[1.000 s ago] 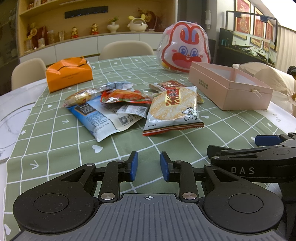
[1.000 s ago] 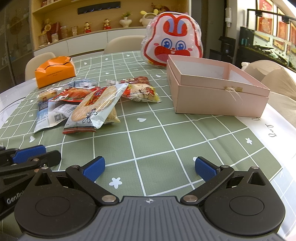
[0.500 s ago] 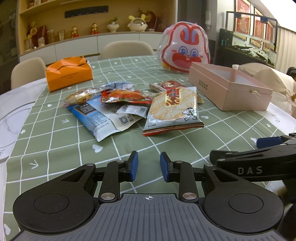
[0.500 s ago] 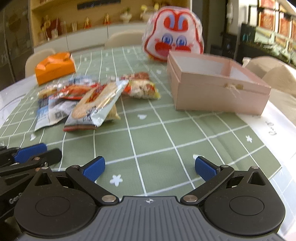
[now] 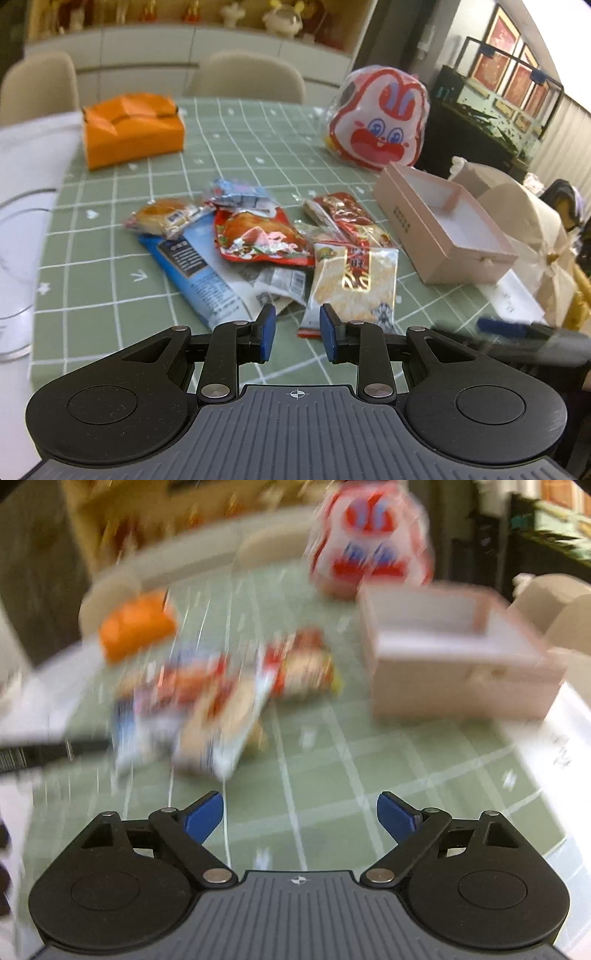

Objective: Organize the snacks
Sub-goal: 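Grasp the white rice-cracker bag with red label with the right tool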

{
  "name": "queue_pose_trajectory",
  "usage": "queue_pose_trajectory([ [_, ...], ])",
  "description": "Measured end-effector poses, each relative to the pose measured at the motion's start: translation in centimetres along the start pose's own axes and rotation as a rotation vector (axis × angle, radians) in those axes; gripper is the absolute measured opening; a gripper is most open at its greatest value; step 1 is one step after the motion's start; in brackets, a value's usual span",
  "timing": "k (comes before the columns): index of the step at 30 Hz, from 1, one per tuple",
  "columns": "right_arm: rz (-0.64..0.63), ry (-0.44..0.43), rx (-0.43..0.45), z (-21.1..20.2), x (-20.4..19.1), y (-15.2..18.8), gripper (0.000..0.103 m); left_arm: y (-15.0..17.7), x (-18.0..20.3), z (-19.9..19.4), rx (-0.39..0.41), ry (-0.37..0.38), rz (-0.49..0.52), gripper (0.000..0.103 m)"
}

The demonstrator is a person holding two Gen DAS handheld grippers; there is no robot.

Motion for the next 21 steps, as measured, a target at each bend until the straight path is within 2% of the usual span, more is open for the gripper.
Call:
queue_pose_trajectory([
  [3, -0.002, -0.003, 0.001, 0.6, 0.2, -3.0, 0.091, -1.5, -1.1, 1.3, -0.014, 0.01, -0.062, 0.03],
  [5, -0.036, 0.024, 0.019, 0.8, 0.1, -5.1, 0.091, -1.9, -1.7, 1.6, -0.005, 0.022, -0.093, 0.03],
  [8, -0.081, 0.174, 0.131, 1.1, 1.2, -8.1, 0.091, -1.8, -2.5, 1.8, -0.019, 0.054, -0.114, 0.03],
  [9, -0.086, 0.199, 0.149, 1.6, 1.9, -9.0, 0.091, -1.6, -2.7, 2.1, -0.03, 0.055, -0.116, 0.03],
  [12, -0.031, 0.227, 0.076, 4.9, 4.9, -10.9, 0.09, -1.2, -2.8, 3.0, -0.054, 0.078, -0.131, 0.03],
  [15, 0.102, 0.226, -0.022, 7.2, 7.1, -10.6, 0.086, -1.0, -2.6, 3.4, -0.073, 0.114, -0.117, 0.03],
  [17, 0.178, 0.175, -0.018, 6.7, 7.4, -9.0, 0.086, -0.8, -2.5, 3.4, -0.079, 0.119, -0.108, 0.03],
  [21, 0.089, 0.174, -0.01, 5.1, 5.0, -6.7, 0.086, -0.7, -2.9, 3.8, -0.088, 0.094, -0.121, 0.03],
])
Point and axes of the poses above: each gripper's, at about its wrist camera, not at the fingertips, and z roughly the way its jaws point, x to its right, y to its underside, the point moved 2 cm from there along z, roughly the way its jaws point
